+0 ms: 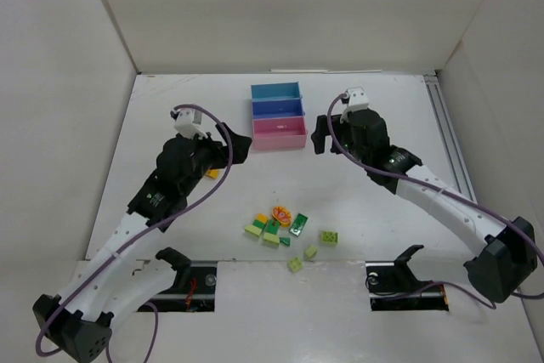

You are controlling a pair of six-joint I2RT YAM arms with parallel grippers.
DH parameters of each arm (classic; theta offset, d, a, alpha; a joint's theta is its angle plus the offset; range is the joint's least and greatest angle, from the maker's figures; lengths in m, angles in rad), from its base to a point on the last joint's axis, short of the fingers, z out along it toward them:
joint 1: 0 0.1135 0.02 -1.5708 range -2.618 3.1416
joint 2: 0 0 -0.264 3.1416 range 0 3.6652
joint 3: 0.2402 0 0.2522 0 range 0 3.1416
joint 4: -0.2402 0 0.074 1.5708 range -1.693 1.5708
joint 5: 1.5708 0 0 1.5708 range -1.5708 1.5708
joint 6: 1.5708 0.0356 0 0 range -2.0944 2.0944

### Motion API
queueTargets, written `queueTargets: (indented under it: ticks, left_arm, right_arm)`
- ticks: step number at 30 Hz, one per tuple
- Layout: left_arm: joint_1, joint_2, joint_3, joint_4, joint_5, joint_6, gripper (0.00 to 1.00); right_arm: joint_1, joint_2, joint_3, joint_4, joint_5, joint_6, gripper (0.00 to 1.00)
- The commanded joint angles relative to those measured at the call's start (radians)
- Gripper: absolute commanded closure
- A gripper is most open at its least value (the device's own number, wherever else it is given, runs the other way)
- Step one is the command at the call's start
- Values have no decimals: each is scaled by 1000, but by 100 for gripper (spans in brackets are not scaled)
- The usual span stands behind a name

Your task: Sort the legos into containers by color

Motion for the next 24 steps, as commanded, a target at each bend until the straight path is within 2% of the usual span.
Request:
queueTargets:
  ticks: [1, 3, 5, 9, 12, 15, 20, 24]
  left_arm:
    - [-2, -14, 1, -38, -32, -41, 0]
    - [-2, -14, 1, -49, -32, -41, 0]
    - [-2, -14, 1, -64, -23, -41, 0]
    - [-2, 21, 1, -73, 1, -62, 0]
    - [-2, 66, 1, -73, 28, -62, 0]
    - [-2, 116, 1, -93, 47, -72, 0]
    - [-11, 152, -19, -82, 58, -72, 0]
    - [-11, 162, -28, -73, 58, -81, 0]
  right_arm:
    - [24, 4, 67, -77, 21, 49, 1]
    - [24, 4, 68, -91, -21, 49, 1]
    - [33, 4, 52, -126, 0, 71, 1]
    - [74, 4, 34, -348, 108, 167, 1]
    - [148, -60, -52, -442, 108, 250, 6]
    - [197, -130, -113, -539, 59, 387, 6]
    - [297, -230, -311, -562, -27, 569, 10]
    - [341, -230, -368, -514, -55, 612, 10]
